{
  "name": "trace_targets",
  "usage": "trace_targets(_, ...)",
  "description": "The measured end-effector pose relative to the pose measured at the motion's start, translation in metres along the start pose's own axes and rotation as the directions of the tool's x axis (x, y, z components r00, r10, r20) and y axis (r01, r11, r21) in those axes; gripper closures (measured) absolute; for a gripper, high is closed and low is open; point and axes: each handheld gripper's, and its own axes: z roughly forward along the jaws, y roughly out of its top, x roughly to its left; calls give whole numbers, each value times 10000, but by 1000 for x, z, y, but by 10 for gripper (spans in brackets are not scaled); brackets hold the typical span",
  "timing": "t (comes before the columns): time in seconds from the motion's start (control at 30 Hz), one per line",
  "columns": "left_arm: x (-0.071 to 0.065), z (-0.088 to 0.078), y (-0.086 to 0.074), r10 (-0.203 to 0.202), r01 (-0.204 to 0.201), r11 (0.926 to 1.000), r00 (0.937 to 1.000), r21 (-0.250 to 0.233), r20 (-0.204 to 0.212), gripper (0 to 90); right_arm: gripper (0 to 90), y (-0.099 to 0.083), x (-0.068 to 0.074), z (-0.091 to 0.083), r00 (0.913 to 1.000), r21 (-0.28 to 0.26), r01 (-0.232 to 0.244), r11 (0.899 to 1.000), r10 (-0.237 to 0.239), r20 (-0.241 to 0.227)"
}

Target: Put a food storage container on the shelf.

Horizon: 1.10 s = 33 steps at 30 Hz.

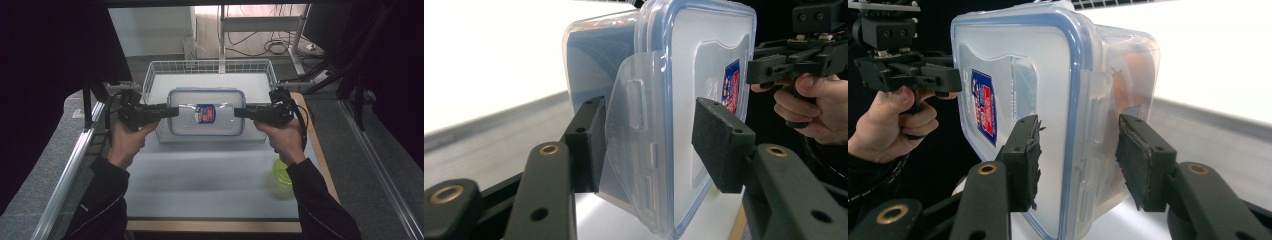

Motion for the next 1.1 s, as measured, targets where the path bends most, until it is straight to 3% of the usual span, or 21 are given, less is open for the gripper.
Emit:
trace_targets(0.67, 30, 22, 55, -282, 281, 9996, 9995, 67, 135, 489, 525, 53, -24, 9, 9987, -278, -315, 9991, 325, 387)
trace_targets(0.9, 40, 28, 66, -296, 297, 9996, 9995, -20, 95, 489, 525, 65, -35, 17, 9977, -333, -566, 9978, 577, 344)
trace_targets(1.1, 51, 35, 72, -549, 549, 9985, 9985, -14, 10, 488, 524, 73, -48, 26, 9953, -333, -918, 9952, 928, 284)
